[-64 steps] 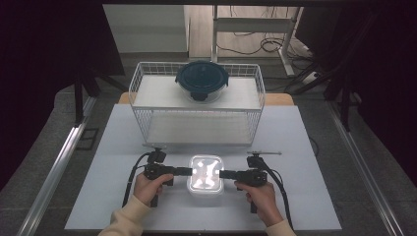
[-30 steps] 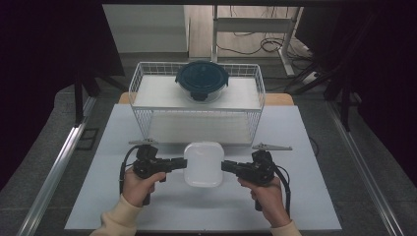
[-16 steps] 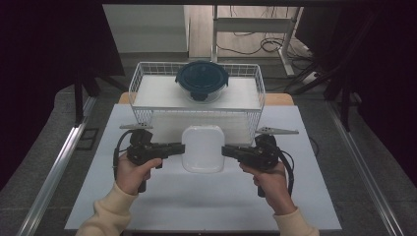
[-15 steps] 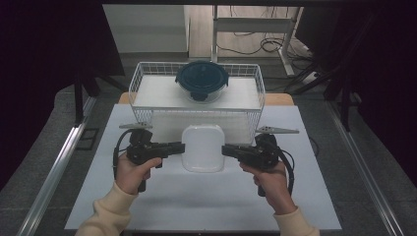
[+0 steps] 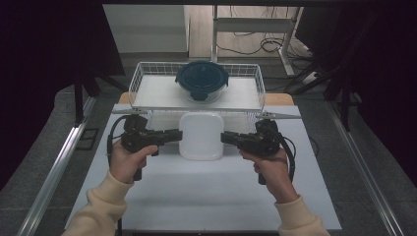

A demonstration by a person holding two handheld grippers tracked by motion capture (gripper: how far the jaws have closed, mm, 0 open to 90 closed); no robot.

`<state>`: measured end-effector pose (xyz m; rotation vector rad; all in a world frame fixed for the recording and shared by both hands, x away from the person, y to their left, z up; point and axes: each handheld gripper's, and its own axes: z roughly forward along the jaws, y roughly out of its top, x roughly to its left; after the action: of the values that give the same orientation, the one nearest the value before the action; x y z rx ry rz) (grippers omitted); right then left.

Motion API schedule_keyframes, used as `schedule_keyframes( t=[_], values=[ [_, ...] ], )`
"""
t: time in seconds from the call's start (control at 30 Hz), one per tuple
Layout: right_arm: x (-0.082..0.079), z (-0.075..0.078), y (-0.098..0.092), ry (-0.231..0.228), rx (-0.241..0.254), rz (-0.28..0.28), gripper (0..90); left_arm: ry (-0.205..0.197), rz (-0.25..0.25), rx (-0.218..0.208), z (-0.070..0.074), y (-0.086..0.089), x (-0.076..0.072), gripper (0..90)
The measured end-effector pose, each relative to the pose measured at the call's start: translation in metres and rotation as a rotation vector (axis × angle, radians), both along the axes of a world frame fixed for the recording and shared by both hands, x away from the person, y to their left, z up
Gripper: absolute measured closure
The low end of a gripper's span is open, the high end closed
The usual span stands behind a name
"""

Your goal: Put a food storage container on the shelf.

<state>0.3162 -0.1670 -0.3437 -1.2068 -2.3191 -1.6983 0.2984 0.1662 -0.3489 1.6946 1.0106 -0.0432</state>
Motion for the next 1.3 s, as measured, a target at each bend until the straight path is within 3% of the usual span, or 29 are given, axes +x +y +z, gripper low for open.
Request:
schedule_keyframes(
  t=[0.33, 0.37, 0.4, 0.43, 0.63, 0.83, 0.87, 1.03, 1.17, 1.3],
  values=[
    [0.013, 0.05, 0.007, -0.061, 0.009, 0.011, 79.9, -0.08, 0.012, 0.005, 0.052, 0.008, 0.009, 79.3],
    [0.013, 0.05, 0.007, -0.061, 0.009, 0.011, 79.9, -0.08, 0.012, 0.005, 0.052, 0.008, 0.009, 79.3],
    [0.016, 0.062, 0.009, -0.074, 0.011, 0.014, 79.9, -0.087, 0.013, 0.003, 0.058, 0.009, 0.01, 79.3],
    [0.017, 0.068, 0.01, -0.081, 0.009, 0.016, 79.8, -0.105, 0.018, 0.007, 0.07, 0.01, 0.011, 79.3],
    [0.033, 0.1, 0.014, -0.096, 0.022, 0.029, 79.7, -0.138, 0.026, 0.007, 0.102, 0.015, 0.023, 79.4],
    [0.052, 0.128, 0.017, -0.098, 0.015, 0.015, 79.7, -0.122, 0.019, -0.007, 0.123, 0.017, 0.043, 79.5],
    [0.055, 0.132, 0.017, -0.098, 0.015, 0.015, 79.7, -0.105, 0.011, -0.019, 0.129, 0.018, 0.053, 79.5],
    [0.074, 0.145, 0.018, -0.083, 0.016, 0.006, 79.7, -0.084, 0.009, -0.017, 0.14, 0.02, 0.074, 79.4],
    [0.088, 0.148, 0.02, -0.065, 0.013, -0.004, 79.7, -0.067, 0.015, -0.021, 0.141, 0.02, 0.086, 79.4],
    [0.105, 0.142, 0.022, -0.019, 0.01, -0.011, 79.7, -0.018, 0.02, -0.026, 0.133, 0.022, 0.107, 79.3]
  ],
)
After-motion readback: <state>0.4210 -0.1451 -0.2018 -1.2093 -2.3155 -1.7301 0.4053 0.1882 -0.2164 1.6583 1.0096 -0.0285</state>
